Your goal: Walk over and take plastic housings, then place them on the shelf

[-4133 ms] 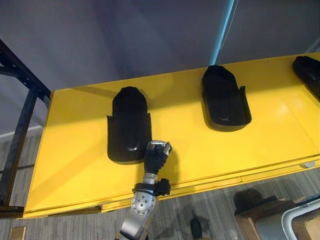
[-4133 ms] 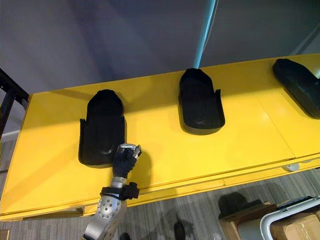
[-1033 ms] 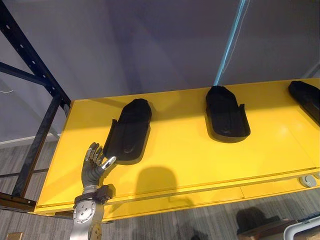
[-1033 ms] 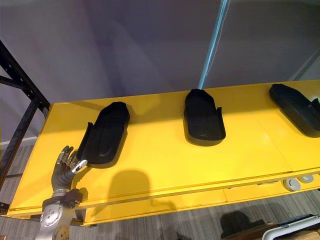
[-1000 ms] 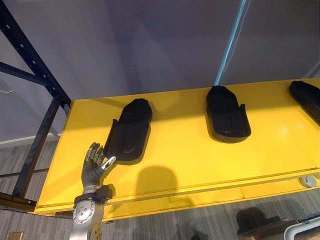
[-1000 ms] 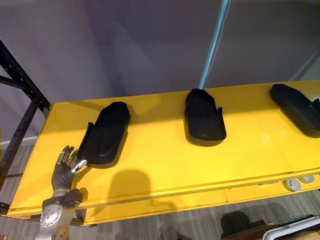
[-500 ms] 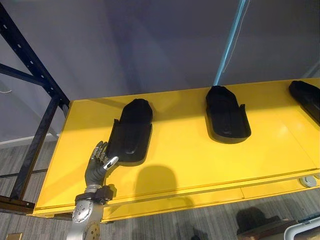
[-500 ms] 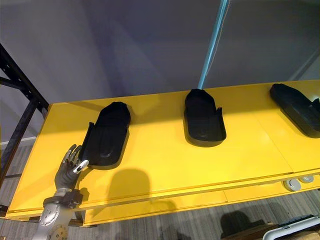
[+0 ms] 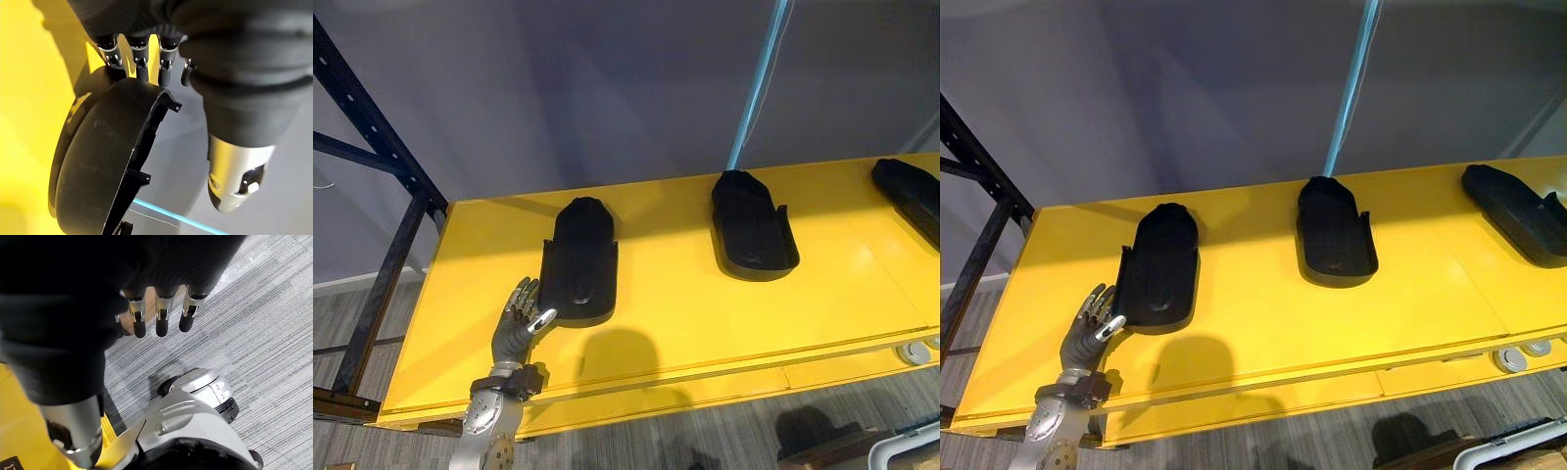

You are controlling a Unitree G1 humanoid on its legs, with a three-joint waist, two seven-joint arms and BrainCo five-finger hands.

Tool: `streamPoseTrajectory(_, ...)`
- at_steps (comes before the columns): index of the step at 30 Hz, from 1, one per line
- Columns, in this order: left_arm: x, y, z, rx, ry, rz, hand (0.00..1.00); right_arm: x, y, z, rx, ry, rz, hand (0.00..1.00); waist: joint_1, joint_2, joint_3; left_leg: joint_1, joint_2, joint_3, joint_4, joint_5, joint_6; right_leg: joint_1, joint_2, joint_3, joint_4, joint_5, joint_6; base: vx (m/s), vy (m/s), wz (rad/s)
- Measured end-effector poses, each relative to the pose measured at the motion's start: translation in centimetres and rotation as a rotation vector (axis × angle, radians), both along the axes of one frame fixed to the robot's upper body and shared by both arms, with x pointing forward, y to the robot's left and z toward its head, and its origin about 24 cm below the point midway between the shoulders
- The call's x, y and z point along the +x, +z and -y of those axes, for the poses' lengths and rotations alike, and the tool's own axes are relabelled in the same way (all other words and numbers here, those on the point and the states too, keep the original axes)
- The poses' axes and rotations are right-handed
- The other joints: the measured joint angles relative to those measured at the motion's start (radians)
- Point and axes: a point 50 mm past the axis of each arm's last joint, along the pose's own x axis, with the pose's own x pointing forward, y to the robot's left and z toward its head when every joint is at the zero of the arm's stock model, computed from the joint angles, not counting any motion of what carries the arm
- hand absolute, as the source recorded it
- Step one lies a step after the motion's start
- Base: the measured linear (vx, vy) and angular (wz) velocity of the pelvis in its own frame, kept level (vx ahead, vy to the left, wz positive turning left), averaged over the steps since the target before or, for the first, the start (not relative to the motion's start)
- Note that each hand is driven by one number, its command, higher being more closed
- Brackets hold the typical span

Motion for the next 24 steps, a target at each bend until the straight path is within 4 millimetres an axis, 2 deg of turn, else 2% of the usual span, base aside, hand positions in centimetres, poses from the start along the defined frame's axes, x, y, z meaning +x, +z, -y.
streamPoseTrajectory(6, 0.2, 0.1, 0.5, 0.054, 0.092, -0.003, 0.0, 0.0, 0.0, 0.0, -0.004, -0.003, -0.001, 0.0, -0.002, 0.003, 0.001, 0.005, 0.0, -0.003, 0.0, 0.0, 0.0, 0.007, 0.0, -0.002, -0.001, 0.0, 0.0, 0.0, 0.0, 0.0)
streamPoseTrajectory(12, -0.5, 0.1, 0.8, 0.181, 0.22, -0.022, 0.0, 0.2, 0.1, 0.1, -0.009, -0.006, 0.005, 0.0, -0.004, 0.004, 0.001, 0.035, 0.0, -0.007, 0.0, 0.0, 0.0, 0.041, 0.0, -0.009, -0.001, 0.0, 0.0, 0.0, -0.001, 0.02)
streamPoseTrajectory(14, -1.1, 0.7, 0.7, 0.193, 0.271, 0.001, 0.0, 0.2, 0.0, 0.1, -0.009, -0.008, 0.003, 0.0, -0.002, 0.004, 0.0, 0.038, 0.001, -0.009, 0.0, 0.001, 0.0, 0.046, 0.0, -0.007, 0.001, -0.001, 0.0, -0.02, 0.002, 0.02)
streamPoseTrajectory(18, -2.2, 3.2, 1.6, 0.16, 0.348, 0.125, 0.0, 0.2, 0.0, 0.1, -0.014, -0.012, 0.002, 0.0, 0.008, 0.003, -0.007, 0.038, 0.001, -0.027, 0.0, 0.004, 0.001, 0.052, 0.0, -0.015, 0.014, -0.005, 0.005, -0.02, 0.001, 0.12)
streamPoseTrajectory(24, -3.3, 6.5, 4.7, 0.085, 0.286, 0.319, 0.0, 0.2, 0.0, 0.1, -0.018, -0.019, 0.002, 0.0, 0.03, 0.001, -0.064, 0.046, 0.003, -0.043, 0.0, 0.005, 0.0, 0.064, 0.0, -0.032, 0.04, -0.03, 0.006, 0.01, -0.005, 0.09)
